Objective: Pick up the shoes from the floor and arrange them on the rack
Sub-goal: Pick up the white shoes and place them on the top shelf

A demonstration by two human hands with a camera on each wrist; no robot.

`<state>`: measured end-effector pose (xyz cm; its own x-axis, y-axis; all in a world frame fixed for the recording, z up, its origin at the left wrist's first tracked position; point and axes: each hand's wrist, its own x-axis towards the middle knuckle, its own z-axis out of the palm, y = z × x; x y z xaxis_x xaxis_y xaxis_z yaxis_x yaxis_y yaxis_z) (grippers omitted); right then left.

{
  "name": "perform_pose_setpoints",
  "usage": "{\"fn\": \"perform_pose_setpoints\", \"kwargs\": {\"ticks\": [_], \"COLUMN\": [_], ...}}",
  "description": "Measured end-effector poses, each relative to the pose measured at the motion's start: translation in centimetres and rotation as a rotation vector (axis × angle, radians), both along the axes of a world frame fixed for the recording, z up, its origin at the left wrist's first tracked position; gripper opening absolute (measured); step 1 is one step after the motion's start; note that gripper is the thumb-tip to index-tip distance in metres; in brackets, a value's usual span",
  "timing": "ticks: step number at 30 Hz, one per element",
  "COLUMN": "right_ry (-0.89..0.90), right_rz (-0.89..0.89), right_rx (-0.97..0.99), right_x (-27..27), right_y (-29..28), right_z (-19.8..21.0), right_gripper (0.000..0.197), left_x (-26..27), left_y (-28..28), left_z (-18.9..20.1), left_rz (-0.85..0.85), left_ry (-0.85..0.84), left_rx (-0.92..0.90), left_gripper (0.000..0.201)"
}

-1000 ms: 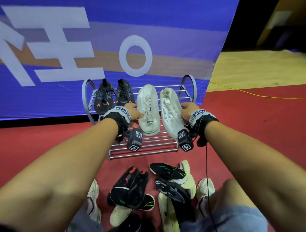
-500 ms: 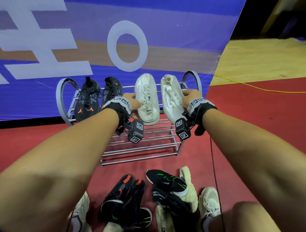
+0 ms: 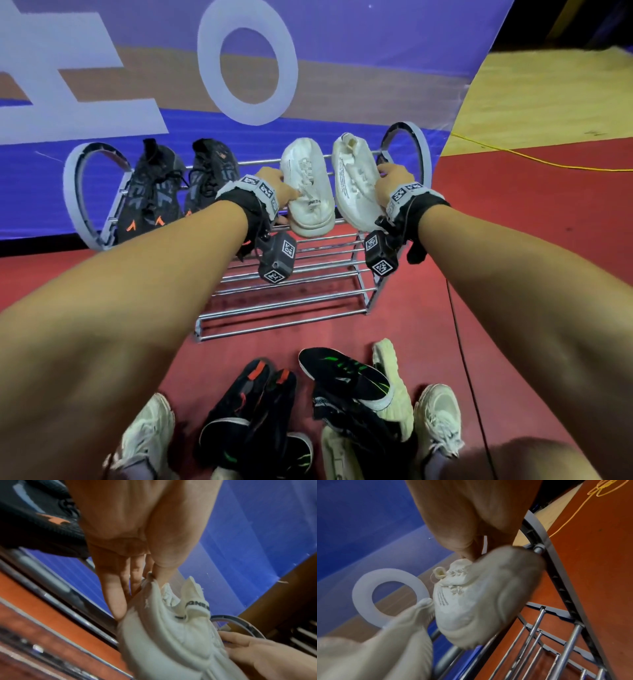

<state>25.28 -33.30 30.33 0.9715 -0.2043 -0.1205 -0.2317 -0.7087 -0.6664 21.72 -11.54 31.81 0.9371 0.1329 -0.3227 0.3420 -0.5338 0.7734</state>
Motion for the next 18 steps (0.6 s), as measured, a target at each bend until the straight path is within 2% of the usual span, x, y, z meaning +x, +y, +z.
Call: {"fn": "perform_pose_setpoints", "kwargs": {"ticks": [2,3,7,9,10,11,14,18], "right_ry": [0.017,0.024,0.066,0.067,0.056,0.040,-0.005,-0.058], "right_rz": [0.051,0.087,0.265,0.302,0.298,0.287,0.263,0.266], "right_rx": [-0.028,-0.049,-0.165,-0.296,-0.344,-0.354,-0.270,-0.245], "right_x": [-0.4,-0.7,-2.8,-3.7,-3.8,-4.0,-4.0,-3.7], "right_y": [0.1,0.1,-0.2,-0.3,-0.2,-0.2,-0.2,-0.3], "right_z": [-0.4,-0.5,-1.2,-1.8,-2.1,-2.3,-2.6,-2.6], "right_gripper": [0.031,0.040,0.104,0.122,0.125,0.124,0.115,0.111], "left_x": [0.2,0.0,-1.5,-2.4,-2.6,-2.8,-3.2,-3.6], "left_y": [0.3,0.4,-0.1,-0.5,-0.7,-0.7,-1.2,-1.8], "left_z": [-0.2,-0.2,-0.7,-1.1,-1.6,-2.2,-2.9,-3.4], "left_rz": [-0.073,-0.099,-0.259,-0.364,-0.392,-0.400,-0.291,-0.209], "left_ry": [-0.053,-0.093,-0.105,-0.067,-0.074,-0.107,-0.201,-0.246], "left_rx": [0.207,0.251,0.135,0.219,0.282,0.322,0.286,0.231], "left_gripper": [0.037,0.050,0.088,0.104,0.109,0.108,0.080,0.075]}}
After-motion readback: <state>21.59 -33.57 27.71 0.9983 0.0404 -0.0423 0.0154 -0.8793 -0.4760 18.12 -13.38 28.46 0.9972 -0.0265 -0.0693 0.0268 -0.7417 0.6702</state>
